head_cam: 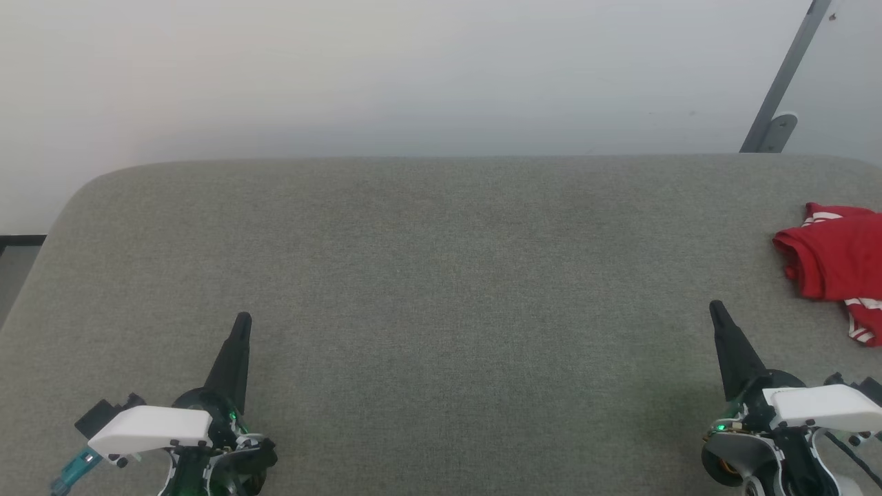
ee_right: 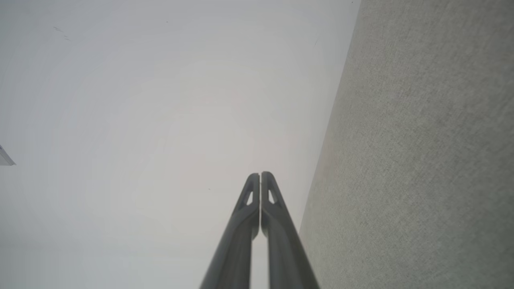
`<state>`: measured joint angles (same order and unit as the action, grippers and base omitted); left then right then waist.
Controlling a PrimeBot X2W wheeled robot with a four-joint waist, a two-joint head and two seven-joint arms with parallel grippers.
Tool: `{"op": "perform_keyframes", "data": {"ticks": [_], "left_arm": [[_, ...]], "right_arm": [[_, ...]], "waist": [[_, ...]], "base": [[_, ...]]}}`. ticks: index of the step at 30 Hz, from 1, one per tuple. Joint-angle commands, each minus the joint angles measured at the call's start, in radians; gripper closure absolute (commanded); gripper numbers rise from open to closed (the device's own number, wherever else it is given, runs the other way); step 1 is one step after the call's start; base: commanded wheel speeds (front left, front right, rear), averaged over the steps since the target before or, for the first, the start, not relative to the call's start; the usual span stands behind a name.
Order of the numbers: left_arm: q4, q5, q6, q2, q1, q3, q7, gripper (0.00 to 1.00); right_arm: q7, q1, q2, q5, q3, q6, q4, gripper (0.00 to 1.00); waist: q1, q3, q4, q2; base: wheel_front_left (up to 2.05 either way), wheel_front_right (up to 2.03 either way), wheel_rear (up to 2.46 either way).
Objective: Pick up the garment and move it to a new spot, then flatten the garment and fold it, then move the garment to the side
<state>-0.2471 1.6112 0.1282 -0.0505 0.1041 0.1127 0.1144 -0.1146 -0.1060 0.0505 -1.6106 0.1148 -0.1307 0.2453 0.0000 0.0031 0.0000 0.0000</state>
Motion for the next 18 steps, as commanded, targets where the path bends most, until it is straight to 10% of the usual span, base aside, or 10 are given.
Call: {"op": "perform_keyframes", "data": {"ticks": [1,18], "left_arm": [[0.000,0.003,0.005,0.002,0.012,0.000,0.003,1.00],[0.000,0.003,0.005,0.002,0.012,0.000,0.003,1.00]], "right_arm": [[-0.003,-0.005,-0.003,-0.004,0.001,0.000,-0.003,1.00],[-0.003,-0.005,-0.003,-0.004,0.000,0.000,-0.003,1.00]], "waist": [[0.0000,0.000,0.000,0.0000],[0.0000,0.000,0.000,0.0000]], "base": [[0.00,0.00,0.00],[0.00,0.00,0.00]]}}
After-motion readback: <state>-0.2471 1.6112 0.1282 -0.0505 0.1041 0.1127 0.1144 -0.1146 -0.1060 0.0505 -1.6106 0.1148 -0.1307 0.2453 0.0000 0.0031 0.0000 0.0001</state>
